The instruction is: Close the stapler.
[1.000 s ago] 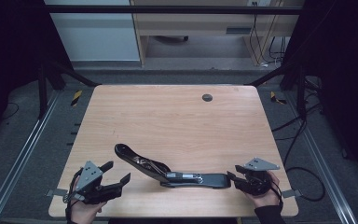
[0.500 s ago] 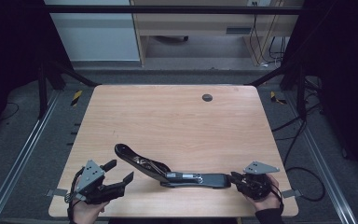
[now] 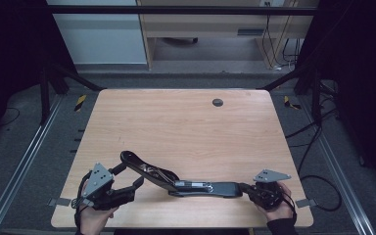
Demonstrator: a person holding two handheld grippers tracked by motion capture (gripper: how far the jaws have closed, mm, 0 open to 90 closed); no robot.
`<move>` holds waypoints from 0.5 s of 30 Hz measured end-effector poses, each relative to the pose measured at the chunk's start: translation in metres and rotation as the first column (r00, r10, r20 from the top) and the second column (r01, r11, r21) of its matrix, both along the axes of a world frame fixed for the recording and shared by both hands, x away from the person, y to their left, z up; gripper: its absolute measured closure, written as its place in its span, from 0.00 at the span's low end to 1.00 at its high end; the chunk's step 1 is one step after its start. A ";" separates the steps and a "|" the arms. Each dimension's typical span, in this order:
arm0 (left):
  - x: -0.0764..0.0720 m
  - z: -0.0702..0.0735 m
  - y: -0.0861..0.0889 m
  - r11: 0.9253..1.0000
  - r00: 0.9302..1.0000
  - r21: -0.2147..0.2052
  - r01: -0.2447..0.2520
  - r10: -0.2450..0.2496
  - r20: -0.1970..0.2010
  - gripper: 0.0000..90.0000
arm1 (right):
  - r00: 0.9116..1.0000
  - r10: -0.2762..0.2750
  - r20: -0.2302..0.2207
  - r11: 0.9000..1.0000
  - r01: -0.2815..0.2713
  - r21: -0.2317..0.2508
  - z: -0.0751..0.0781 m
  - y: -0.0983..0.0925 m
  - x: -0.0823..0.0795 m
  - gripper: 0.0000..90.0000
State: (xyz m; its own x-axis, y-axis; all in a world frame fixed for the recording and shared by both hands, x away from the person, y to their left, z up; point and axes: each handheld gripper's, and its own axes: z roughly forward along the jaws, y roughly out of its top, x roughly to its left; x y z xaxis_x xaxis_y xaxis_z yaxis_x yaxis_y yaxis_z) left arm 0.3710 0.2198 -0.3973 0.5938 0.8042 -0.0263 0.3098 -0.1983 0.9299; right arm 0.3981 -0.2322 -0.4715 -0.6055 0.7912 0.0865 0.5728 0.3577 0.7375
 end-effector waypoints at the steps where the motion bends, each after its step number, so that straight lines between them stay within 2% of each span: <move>1: 0.000 0.000 0.000 1.000 1.000 -0.001 -0.001 0.001 0.001 0.30 | 1.000 0.006 -0.002 1.000 -0.006 0.002 0.000 0.001 0.001 1.00; 3: 0.001 0.001 -0.001 1.000 1.000 -0.005 -0.002 0.002 0.004 0.30 | 1.000 0.001 -0.017 1.000 -0.001 0.003 0.000 0.002 0.000 1.00; 10: 0.008 0.007 -0.001 1.000 1.000 -0.025 -0.014 0.014 0.012 0.31 | 1.000 0.010 -0.019 1.000 -0.011 -0.023 -0.003 0.006 0.002 1.00; 15: 0.015 0.011 -0.005 1.000 1.000 -0.024 -0.006 0.006 0.015 0.34 | 1.000 0.014 -0.027 1.000 -0.014 -0.021 -0.006 0.009 0.003 1.00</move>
